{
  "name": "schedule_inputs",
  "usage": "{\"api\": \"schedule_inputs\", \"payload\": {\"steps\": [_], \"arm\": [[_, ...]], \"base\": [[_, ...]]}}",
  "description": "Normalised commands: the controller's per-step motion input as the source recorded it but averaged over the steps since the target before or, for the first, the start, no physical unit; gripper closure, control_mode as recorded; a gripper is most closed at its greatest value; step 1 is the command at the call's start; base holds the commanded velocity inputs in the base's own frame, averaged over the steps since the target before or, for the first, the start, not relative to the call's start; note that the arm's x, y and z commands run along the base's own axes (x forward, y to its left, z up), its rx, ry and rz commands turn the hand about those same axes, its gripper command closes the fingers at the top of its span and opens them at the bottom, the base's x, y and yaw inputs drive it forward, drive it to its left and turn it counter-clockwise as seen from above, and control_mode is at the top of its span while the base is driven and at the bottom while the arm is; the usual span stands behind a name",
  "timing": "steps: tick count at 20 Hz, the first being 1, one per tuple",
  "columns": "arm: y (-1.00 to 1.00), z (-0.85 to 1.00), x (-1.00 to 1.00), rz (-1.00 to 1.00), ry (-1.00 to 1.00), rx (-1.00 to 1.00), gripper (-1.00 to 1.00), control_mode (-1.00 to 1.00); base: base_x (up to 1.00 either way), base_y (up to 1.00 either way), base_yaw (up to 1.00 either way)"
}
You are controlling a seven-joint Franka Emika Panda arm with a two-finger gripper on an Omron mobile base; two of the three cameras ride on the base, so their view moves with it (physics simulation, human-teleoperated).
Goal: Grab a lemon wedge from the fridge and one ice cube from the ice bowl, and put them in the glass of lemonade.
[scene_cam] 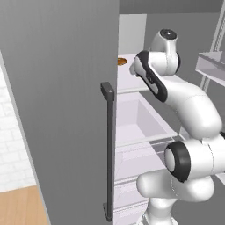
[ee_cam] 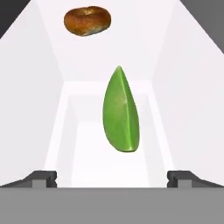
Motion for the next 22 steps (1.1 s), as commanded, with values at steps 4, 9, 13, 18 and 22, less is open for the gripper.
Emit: {"api": "schedule_inputs", "payload": {"steps": [4,9,13,18,22], "arm": [[0.00,-0.04,0.32,0.00,0.00,0.00,-1.00,-1.00],[0.00,0.00,0.56,0.00,0.00,0.00,-1.00,-1.00],[0.00,-0.04,0.26,0.00,0.00,0.00,-1.00,-1.00],[0.00,-0.27,0.03,0.00,0.01,0.00,-1.00,-1.00],[0.00,-0.32,0.00,0.00,0.00,0.00,-1.00,-1.00]], "base": [[0.00,0.00,0.00],[0.00,0.00,0.00],[0.00,0.00,0.00],[0.00,0.00,0.00],[0.00,0.00,0.00]]}}
